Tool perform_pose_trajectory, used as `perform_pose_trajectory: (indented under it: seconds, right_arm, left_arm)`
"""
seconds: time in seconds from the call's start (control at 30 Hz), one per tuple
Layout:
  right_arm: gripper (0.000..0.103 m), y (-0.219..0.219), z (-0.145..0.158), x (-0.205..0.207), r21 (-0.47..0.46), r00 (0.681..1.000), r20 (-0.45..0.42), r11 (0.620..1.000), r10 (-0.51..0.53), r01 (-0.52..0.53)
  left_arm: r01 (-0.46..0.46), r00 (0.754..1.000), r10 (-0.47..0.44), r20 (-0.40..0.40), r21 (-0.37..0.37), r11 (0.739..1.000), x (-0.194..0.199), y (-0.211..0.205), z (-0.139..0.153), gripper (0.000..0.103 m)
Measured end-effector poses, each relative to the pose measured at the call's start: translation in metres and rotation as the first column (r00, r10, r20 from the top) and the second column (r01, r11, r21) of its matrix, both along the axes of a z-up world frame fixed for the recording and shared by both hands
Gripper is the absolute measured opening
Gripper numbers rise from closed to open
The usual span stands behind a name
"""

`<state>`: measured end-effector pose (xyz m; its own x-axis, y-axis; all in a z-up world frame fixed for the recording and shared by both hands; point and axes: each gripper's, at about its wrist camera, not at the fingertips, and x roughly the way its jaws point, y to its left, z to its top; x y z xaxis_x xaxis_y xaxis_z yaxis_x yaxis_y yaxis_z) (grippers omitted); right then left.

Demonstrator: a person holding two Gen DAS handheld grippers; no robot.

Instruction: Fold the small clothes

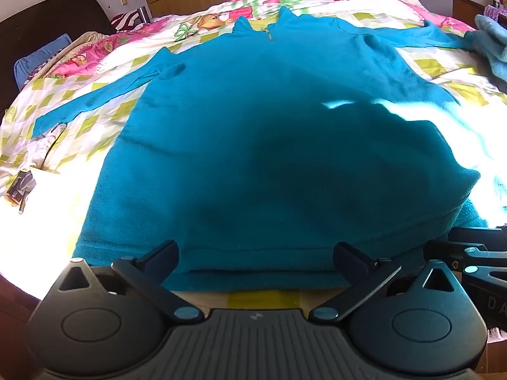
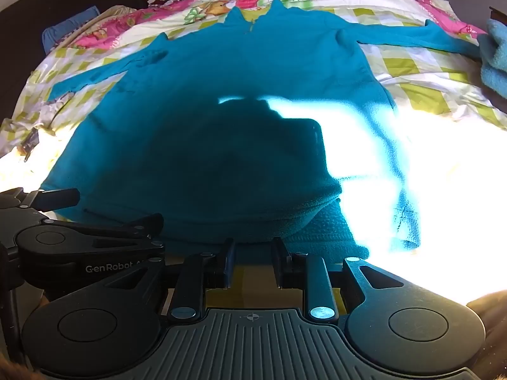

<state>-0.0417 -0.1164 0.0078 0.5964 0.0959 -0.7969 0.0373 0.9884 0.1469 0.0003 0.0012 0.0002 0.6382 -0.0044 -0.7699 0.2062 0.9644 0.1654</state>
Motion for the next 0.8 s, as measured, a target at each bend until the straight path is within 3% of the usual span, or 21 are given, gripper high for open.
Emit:
perform_pose_trajectory:
  seconds: [0.8]
  right_arm:
    - [0.025,-0.0010,-0.0022,0.0005,-0.003,1.000,-0.003,1.000,-0.009,0.009]
  left_arm:
    - [0.040,0.999,-0.040,0.004,-0.002,0.999,-0.0037,-0.0028,0.0010,0.103]
